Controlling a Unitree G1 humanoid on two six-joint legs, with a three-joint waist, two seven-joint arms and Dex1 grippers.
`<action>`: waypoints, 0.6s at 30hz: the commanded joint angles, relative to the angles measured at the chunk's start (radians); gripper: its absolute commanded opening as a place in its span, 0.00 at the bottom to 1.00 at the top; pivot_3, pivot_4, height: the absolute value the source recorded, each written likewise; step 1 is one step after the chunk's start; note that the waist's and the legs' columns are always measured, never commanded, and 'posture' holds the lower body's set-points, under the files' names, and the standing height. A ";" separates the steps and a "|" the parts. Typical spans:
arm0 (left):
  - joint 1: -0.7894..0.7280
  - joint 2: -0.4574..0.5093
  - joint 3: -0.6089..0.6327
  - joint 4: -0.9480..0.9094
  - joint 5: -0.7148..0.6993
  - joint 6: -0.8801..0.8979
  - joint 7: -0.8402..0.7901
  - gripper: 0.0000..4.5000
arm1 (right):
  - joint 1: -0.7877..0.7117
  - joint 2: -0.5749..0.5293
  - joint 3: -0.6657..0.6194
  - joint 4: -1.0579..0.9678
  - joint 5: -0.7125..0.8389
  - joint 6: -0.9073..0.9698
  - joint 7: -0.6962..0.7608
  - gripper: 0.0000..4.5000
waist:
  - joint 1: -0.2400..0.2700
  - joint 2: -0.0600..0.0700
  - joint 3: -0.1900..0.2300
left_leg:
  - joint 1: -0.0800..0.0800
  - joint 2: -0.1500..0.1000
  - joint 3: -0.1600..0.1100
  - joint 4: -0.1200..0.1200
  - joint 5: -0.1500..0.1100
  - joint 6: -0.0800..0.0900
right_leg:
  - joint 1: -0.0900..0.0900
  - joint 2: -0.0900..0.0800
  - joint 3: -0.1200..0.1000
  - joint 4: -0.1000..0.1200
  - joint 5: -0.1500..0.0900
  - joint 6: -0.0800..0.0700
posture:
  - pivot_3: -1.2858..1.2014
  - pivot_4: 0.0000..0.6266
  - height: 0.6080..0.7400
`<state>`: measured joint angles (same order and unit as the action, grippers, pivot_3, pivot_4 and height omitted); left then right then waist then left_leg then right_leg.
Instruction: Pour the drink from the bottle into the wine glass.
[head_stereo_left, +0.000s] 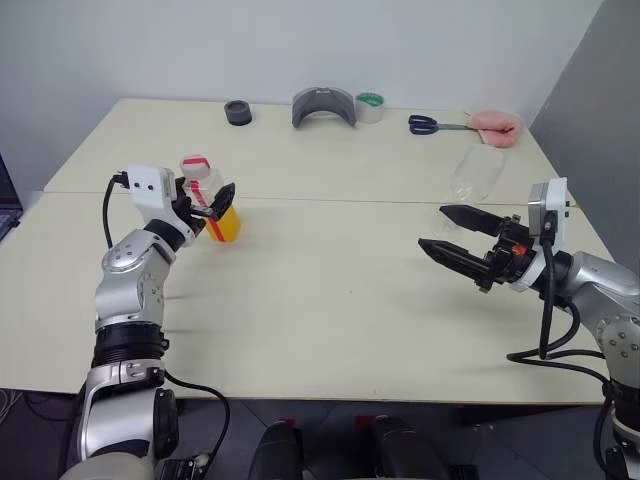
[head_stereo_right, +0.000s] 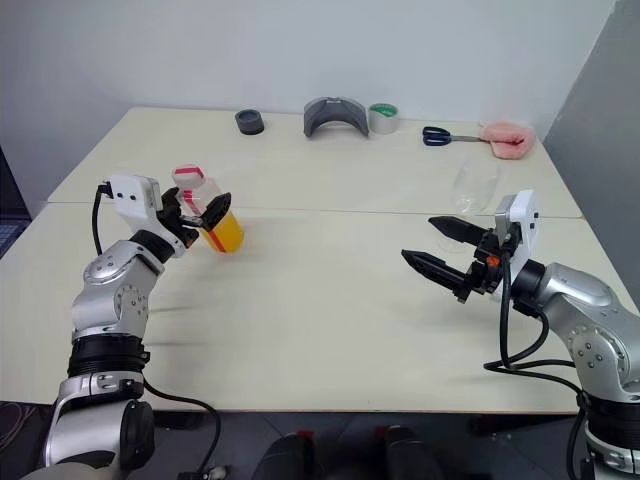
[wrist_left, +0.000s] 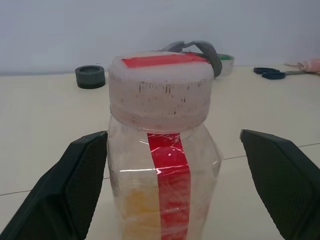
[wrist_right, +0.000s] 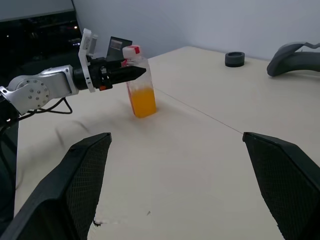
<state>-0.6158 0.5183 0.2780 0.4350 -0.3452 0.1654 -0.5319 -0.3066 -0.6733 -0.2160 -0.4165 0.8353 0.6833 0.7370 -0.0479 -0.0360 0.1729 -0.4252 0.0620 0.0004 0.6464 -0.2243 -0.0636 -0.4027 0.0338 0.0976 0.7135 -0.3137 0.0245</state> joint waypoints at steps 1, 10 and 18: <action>-0.038 0.005 0.010 0.011 0.011 -0.052 0.001 1.00 | -0.005 -0.011 -0.034 -0.037 0.003 -0.020 -0.007 1.00 | 0.000 0.000 0.000 | 0.000 0.000 0.000 0.000 0.000 0.000 | 0.000 0.000 0.000 0.000 0.000 0.000 | 0.52 0.24 1.00; -0.090 0.001 0.009 0.113 0.020 -0.131 -0.020 1.00 | -0.014 -0.011 -0.031 -0.032 0.000 -0.025 -0.013 1.00 | 0.000 0.000 0.000 | 0.000 0.000 0.000 0.000 0.000 0.000 | 0.000 0.000 0.000 0.000 0.000 0.000 | 0.52 0.24 1.00; -0.111 0.004 -0.002 0.175 0.036 -0.166 -0.033 1.00 | -0.009 -0.012 -0.040 -0.039 0.003 -0.027 -0.024 1.00 | 0.000 0.000 0.000 | 0.000 0.000 0.000 0.000 0.000 0.000 | 0.000 0.000 0.000 0.000 0.000 0.000 | 0.52 0.24 1.00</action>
<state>-0.7013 0.5147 0.2775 0.6133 -0.3193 0.0286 -0.5592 -0.3062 -0.6733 -0.2168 -0.4171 0.8355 0.6814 0.7162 -0.0475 -0.0360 0.1729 -0.4254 0.0619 0.0005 0.6465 -0.2243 -0.0636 -0.4027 0.0338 0.0976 0.7135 -0.3137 0.0245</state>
